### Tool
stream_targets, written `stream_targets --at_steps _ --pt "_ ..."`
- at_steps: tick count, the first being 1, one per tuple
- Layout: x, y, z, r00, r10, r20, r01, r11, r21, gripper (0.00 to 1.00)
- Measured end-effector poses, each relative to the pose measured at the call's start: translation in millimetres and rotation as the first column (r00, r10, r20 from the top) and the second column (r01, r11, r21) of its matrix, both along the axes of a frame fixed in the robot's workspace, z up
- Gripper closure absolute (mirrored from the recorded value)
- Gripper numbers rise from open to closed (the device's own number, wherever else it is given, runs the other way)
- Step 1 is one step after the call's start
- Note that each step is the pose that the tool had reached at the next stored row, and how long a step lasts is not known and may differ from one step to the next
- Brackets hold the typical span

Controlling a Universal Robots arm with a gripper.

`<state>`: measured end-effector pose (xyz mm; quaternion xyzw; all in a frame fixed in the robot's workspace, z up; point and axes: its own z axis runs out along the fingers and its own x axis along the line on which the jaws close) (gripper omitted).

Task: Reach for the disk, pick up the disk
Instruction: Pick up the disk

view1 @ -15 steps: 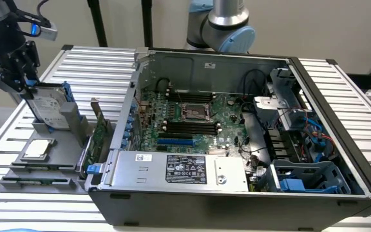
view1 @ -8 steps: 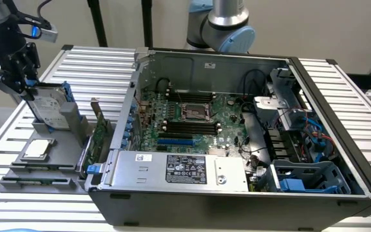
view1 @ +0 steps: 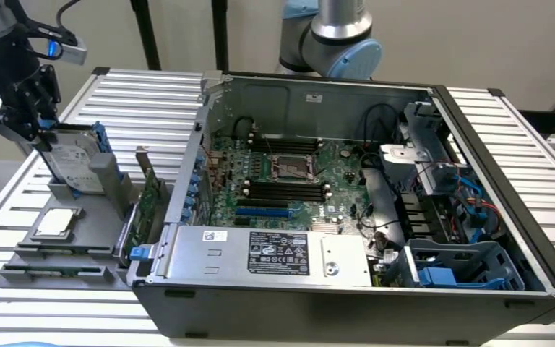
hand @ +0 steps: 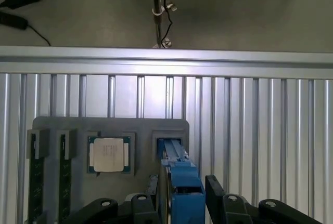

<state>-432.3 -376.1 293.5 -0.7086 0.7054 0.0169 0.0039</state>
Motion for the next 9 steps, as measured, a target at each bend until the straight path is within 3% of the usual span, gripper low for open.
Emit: stream_targets --at_steps 2,4,9 --pt "0.0 0.1 -0.1 1.0 0.0 0.0001 0.0 1.0 0.0 0.54" --pt "-0.1 0.1 -0.1 1.0 0.0 -0.0001 0.0 1.0 -0.0002 0.66" --pt "0.0 0.1 -0.2 1.0 0.0 0.0001 0.0 1.0 0.0 0.67"
